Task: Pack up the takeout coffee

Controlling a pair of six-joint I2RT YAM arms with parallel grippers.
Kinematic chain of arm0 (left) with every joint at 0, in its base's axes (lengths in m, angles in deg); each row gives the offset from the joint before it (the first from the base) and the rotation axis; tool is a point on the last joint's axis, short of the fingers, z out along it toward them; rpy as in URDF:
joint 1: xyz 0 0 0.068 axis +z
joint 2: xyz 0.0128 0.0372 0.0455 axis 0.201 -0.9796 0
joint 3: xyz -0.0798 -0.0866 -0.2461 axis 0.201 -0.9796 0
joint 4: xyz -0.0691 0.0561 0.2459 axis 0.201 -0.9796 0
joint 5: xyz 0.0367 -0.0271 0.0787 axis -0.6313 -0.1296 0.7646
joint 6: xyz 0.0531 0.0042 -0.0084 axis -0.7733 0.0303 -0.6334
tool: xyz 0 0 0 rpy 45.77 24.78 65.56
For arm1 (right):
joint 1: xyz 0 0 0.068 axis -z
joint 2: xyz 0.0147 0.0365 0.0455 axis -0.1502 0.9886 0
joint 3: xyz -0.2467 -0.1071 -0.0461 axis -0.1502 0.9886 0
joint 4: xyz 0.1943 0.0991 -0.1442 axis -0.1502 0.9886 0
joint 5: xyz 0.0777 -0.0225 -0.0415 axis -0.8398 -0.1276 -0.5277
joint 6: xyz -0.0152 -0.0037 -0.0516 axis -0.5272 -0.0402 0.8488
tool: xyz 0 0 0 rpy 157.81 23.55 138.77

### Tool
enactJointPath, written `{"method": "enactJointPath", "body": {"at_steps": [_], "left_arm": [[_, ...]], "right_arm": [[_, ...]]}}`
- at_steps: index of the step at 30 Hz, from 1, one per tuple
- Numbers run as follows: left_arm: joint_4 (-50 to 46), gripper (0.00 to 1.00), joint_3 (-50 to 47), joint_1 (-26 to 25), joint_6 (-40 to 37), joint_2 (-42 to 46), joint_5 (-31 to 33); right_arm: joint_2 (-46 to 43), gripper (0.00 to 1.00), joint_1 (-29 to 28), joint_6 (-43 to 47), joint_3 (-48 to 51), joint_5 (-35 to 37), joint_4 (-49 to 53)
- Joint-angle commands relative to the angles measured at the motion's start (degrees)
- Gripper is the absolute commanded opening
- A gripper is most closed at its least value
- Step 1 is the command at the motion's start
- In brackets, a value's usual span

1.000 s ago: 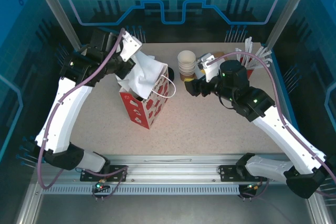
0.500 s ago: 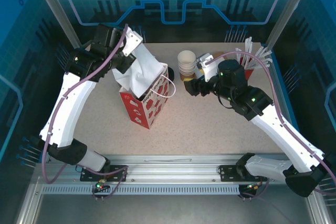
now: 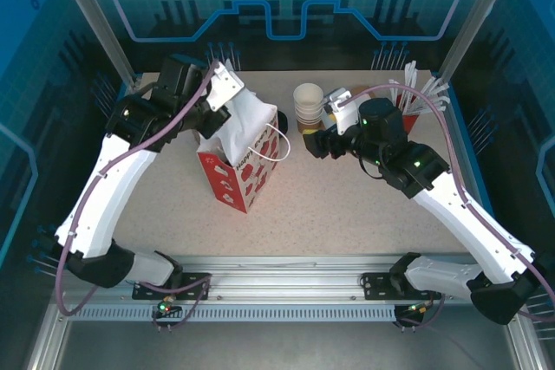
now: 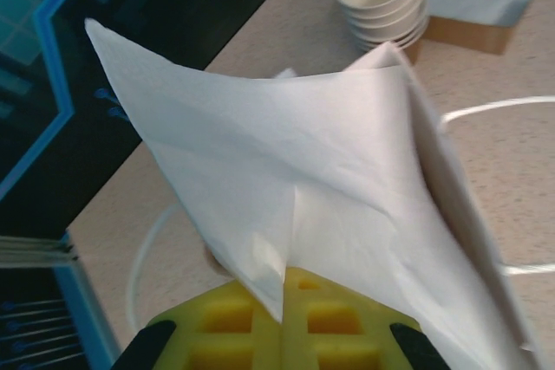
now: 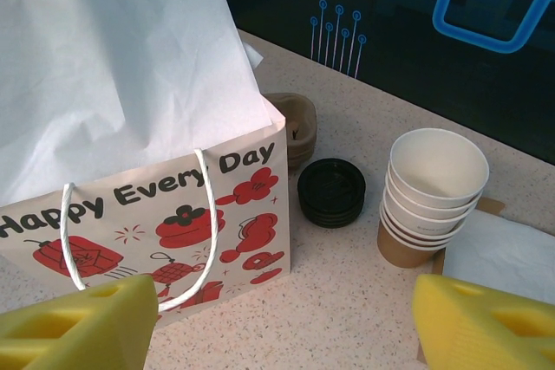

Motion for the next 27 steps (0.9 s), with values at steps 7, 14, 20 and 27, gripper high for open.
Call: {"method": "enactJointPath", "body": {"at_steps": [7, 14, 20, 27], "left_arm": [[2.12, 0.00, -2.90, -0.84, 7.13, 1.85, -8.78], [-0.20, 0.00, -3.25, -0.85, 12.85, 3.58, -11.67], [-2.26, 0.00, -2.39, -0.84, 14.77, 1.44, -7.89], [1.12, 0.03, -4.10, -0.83, 15.13, -3.43, -7.69]], "right_arm": [[0.11, 0.79, -0.69, -1.07, -0.53, -0.49, 0.13], [0.15, 0.79, -0.64, -0.77, -0.44, -0.33, 0.42], [0.58, 0.79, -0.68, -0.93, -0.27, -0.74, -0.14], [0.77, 0.79, -0.62, -1.27, 0.00, -0.89, -0.24]]}}
